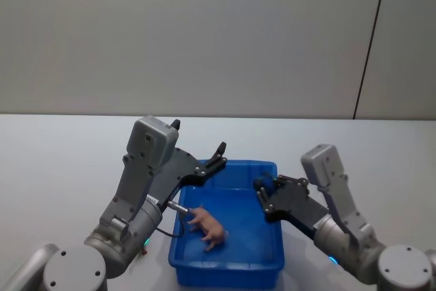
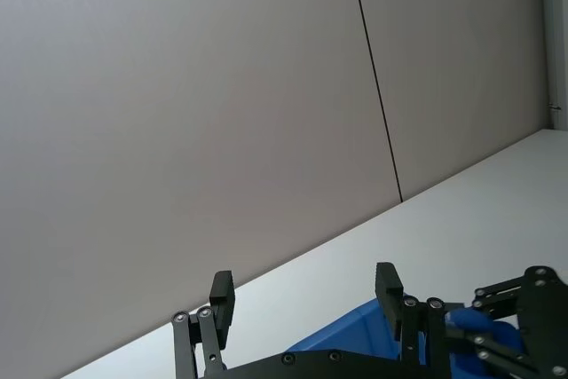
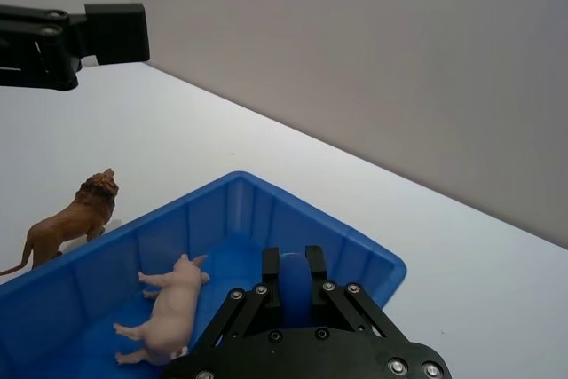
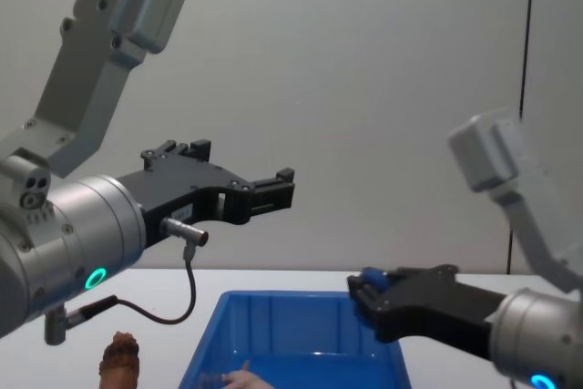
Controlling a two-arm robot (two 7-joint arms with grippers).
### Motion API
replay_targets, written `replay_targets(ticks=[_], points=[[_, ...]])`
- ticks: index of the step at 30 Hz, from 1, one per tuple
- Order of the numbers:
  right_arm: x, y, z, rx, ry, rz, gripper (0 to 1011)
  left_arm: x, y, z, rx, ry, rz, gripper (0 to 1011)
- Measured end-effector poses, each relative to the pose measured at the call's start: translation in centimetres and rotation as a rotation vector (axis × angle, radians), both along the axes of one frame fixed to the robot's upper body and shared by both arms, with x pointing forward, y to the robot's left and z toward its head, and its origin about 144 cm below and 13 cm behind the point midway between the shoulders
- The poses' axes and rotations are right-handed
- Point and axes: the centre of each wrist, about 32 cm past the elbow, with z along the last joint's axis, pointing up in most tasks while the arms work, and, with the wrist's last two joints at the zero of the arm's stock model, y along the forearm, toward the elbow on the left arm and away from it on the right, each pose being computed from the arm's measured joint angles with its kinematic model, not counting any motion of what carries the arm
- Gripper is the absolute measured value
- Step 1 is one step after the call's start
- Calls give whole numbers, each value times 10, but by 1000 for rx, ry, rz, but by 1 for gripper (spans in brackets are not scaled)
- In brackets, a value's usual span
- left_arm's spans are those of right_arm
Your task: Pick up the two dolls from the table and place them into the box.
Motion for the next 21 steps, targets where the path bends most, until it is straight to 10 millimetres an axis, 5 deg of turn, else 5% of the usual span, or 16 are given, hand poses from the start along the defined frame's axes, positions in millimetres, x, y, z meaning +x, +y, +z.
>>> replay_targets(ticks=[8,21], points=[[16,19,-8,-11,21,24,159,0,0,0,0,0,0,1001],[34,38,-14,-10,27,41,569,0,0,0,0,0,0,1001]])
